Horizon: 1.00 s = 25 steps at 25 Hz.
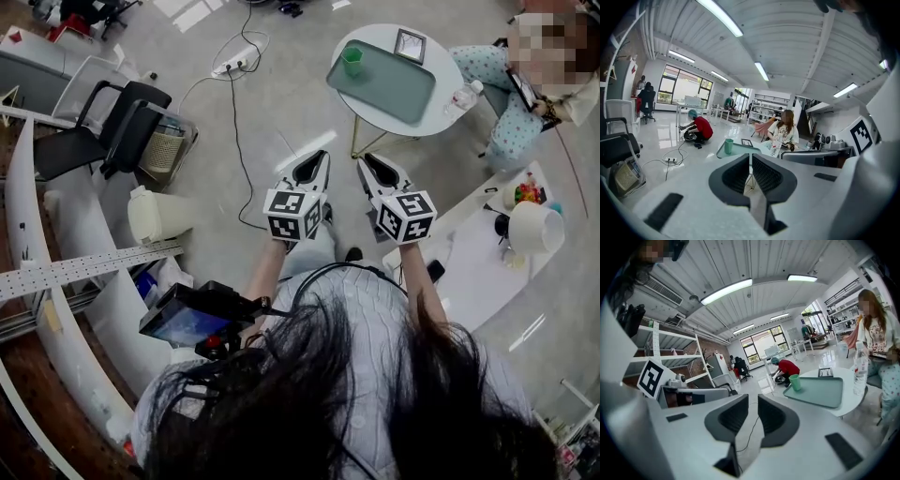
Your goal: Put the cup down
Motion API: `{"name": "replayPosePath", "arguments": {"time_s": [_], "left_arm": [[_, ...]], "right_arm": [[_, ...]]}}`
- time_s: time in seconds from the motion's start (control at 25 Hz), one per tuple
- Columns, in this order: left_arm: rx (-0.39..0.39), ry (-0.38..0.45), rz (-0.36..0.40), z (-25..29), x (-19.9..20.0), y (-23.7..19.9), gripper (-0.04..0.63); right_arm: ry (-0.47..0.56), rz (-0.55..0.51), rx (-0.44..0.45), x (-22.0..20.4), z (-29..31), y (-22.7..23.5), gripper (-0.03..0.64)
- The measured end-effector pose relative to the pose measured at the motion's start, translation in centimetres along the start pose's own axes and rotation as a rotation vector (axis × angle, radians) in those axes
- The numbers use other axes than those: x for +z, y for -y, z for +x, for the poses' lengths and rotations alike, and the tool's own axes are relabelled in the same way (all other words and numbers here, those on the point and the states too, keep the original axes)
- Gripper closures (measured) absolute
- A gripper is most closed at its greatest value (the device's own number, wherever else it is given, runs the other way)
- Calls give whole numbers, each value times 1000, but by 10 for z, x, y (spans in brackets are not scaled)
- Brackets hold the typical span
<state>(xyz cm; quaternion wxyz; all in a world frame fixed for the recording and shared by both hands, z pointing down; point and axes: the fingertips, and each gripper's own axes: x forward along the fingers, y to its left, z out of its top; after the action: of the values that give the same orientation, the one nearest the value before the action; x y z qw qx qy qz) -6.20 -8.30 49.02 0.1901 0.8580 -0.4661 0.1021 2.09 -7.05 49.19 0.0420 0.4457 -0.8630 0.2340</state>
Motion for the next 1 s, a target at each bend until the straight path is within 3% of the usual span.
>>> {"name": "replayPosePath", "arguments": {"time_s": [0.6,1.0], "left_arm": [[11,5,4,-57,-44,73,568],[33,28,-2,-89,-58,88,568]], "right_arm": [[7,-4,24,-35,-82,-25,545],[-1,-40,60,-50,-107,-54,549]]}}
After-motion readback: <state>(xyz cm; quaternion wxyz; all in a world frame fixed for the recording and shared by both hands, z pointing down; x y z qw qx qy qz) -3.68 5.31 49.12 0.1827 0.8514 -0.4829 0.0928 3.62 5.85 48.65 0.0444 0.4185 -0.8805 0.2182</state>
